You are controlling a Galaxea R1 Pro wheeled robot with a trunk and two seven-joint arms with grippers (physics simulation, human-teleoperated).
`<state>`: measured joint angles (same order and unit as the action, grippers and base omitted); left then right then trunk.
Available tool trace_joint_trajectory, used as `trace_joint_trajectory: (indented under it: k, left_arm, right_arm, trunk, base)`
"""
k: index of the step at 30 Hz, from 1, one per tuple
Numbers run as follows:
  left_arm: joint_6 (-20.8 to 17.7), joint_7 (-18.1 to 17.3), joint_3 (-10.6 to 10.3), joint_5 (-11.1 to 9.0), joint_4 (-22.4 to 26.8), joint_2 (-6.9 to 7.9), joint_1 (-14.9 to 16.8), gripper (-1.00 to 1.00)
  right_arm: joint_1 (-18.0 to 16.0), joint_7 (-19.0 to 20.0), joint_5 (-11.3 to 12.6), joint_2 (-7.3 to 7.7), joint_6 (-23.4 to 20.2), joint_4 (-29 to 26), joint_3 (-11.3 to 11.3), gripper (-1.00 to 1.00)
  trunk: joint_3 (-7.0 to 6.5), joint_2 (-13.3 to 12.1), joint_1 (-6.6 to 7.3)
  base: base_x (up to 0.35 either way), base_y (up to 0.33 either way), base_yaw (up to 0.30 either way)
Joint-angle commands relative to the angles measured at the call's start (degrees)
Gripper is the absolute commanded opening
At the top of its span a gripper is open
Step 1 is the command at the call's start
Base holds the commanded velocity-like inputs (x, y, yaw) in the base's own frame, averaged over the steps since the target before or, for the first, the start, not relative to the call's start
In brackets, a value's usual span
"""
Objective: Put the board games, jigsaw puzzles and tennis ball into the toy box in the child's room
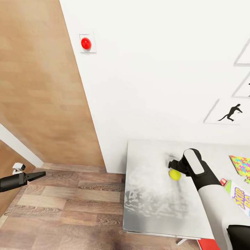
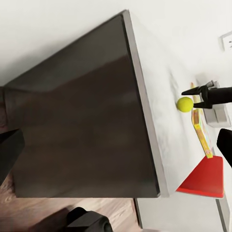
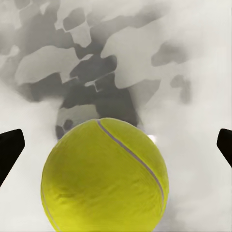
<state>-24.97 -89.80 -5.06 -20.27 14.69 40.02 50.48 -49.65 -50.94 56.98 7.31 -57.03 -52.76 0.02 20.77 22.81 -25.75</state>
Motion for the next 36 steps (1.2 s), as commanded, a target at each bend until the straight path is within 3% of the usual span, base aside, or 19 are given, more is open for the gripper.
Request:
trace_joint_trajectory:
  k: [1,25,26,36]
  left_arm:
    - [-0.61,-0.20,-0.48,-0.38,-0.01,0.06,0.06,1.00]
    - [-0.61,-0.20,-0.48,-0.40,-0.01,0.14,0.06,1.00]
    - [-0.61,-0.20,-0.48,-0.39,-0.01,0.14,0.06,1.00]
    - [-0.61,-0.20,-0.48,-0.38,-0.01,0.15,0.06,1.00]
  right_arm:
    - [-0.02,-0.58,0.55,0.02,-0.27,-0.06,0.00,1.00]
    - [0.08,-0.74,0.65,-0.11,-0.53,-0.06,0.16,1.00]
    - [0.08,-0.74,0.65,-0.11,-0.53,-0.06,0.16,-1.00]
    - [0.08,-0.67,0.65,-0.13,-0.53,-0.06,0.16,-1.00]
  trunk:
    - [0.14,0.11,-0.03]
    - [0.25,0.11,-0.03]
    - [0.25,0.11,-0.03]
    - [0.25,0.11,-0.03]
  base:
    - [0.000,0.000,0.000]
    - [-0.030,0.000,0.000]
    - [-0.002,0.000,0.000]
    - [0.000,0.000,0.000]
